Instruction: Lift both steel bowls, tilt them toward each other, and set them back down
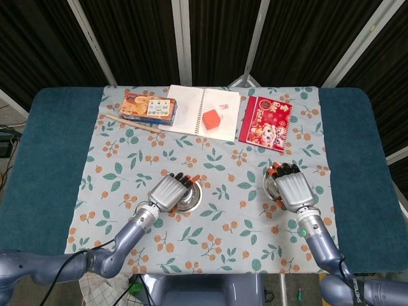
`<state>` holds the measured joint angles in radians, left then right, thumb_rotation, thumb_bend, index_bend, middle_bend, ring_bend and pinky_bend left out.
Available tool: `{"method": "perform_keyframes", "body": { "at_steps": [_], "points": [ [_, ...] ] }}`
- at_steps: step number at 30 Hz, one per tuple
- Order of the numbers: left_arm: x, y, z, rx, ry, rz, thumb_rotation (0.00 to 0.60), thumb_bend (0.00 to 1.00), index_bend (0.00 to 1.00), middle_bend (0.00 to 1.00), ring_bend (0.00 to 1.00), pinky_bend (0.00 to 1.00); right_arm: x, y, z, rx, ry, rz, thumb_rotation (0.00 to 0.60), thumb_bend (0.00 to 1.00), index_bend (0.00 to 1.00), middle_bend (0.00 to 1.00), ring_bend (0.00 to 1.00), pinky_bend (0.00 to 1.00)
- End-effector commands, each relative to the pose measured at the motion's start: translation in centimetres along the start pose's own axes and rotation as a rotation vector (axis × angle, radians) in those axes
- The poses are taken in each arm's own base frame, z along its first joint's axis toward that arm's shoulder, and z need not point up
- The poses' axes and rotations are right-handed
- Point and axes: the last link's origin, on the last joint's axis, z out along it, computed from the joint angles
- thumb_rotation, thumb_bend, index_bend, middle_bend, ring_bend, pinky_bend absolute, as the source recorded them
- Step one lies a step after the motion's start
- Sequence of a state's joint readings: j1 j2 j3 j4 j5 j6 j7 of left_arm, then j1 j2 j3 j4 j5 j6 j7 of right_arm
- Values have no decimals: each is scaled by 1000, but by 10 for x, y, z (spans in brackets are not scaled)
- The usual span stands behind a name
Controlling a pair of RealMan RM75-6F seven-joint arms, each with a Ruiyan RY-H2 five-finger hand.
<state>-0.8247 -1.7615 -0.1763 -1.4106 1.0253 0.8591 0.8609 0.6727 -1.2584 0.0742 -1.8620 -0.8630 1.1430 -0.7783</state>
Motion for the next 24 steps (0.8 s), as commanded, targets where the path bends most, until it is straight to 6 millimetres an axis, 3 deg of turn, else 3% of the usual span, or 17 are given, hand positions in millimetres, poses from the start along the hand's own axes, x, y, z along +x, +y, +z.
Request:
{"method": "perform_keyframes", "body": {
  "at_steps": [1, 10, 16, 24],
  "points": [
    [0, 0, 1, 5, -8, 6, 600, 204, 153, 305, 249, 484, -1, 0, 0, 0, -4, -1, 600, 334, 651, 557, 550, 719],
    [-4, 2, 6, 28, -34, 21, 600, 245, 408, 544, 474, 691, 0, 4, -1, -10, -6, 2, 600, 334, 651, 558, 550, 719],
    [-4, -1, 5, 60, -20, 40, 600, 273, 520, 645, 571, 774, 2, 7, -4, -16, 0, 3, 600, 334, 651, 558, 551, 719],
    [-2, -7, 0, 97, 17, 35, 600, 304, 546, 668, 590, 798, 5, 6, -10, -14, 10, 3, 600, 334, 651, 557, 551, 719]
  ]
}}
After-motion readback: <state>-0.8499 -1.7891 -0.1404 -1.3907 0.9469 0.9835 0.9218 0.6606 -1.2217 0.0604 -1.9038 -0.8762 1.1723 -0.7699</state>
